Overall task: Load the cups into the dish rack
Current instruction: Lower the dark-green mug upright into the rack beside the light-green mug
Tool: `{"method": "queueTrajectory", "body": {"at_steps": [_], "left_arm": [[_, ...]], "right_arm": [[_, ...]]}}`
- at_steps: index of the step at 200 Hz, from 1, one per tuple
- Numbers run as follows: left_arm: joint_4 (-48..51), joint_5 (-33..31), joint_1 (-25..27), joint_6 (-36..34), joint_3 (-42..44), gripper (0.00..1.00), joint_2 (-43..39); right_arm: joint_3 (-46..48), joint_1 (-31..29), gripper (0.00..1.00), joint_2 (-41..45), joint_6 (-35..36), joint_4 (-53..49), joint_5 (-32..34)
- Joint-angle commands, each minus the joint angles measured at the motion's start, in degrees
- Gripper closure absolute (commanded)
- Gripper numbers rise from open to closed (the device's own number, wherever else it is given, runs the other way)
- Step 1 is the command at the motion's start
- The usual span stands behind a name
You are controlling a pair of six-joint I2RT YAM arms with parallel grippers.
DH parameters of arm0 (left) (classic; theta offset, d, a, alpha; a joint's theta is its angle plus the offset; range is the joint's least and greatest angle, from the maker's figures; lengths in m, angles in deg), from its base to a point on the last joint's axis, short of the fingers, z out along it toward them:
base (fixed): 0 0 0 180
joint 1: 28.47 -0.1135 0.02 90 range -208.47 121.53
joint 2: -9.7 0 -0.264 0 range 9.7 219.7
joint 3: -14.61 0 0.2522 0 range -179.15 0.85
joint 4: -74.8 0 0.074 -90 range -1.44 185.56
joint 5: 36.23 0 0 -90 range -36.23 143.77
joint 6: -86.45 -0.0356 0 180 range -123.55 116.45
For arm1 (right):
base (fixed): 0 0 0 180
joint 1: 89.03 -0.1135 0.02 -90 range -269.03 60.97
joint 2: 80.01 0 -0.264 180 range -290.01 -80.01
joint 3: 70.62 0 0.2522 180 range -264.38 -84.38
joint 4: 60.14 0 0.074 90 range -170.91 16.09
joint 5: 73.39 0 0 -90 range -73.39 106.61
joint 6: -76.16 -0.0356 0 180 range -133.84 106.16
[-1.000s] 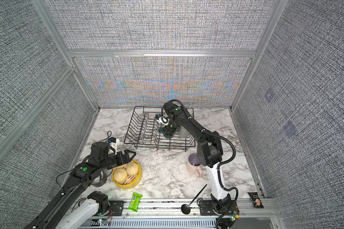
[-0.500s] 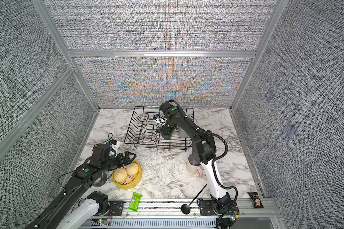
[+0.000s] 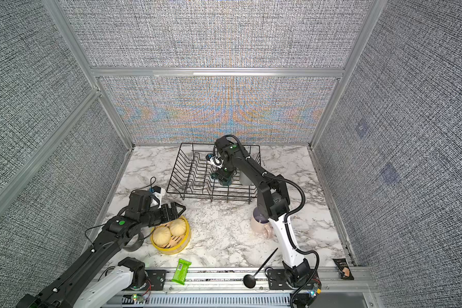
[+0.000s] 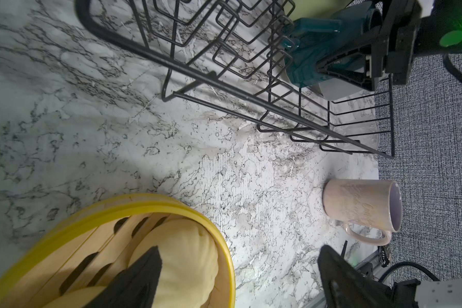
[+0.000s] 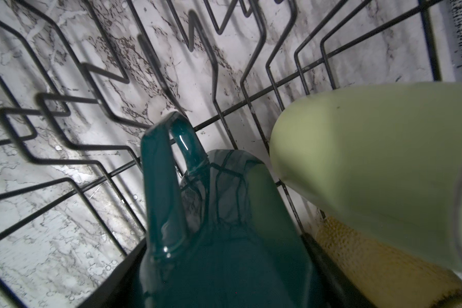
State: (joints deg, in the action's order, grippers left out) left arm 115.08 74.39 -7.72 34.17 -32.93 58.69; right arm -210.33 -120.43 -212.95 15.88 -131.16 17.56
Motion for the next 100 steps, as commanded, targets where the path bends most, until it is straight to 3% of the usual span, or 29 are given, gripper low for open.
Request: {"method": "queueTrajectory", "body": {"at_steps": [1,50,100], "left_arm": [[-1.5,0.7,-0.1,0.0,0.9,0.08,-1.2],[-3.0,-0.6,-0.1,0.6,2.6,0.08,-4.2],[-4.3,1.2,-0.1,0.5,2.4,0.08,-1.9]], "right_arm": [[0.3,0.0,0.38,0.6,-1.2,3.1,2.2],[2.5,-0.1,0.39,3.2,-2.7,6.7,1.5],[2.9,-0.1,0.40,2.2,-2.4,7.5,0.8]]}}
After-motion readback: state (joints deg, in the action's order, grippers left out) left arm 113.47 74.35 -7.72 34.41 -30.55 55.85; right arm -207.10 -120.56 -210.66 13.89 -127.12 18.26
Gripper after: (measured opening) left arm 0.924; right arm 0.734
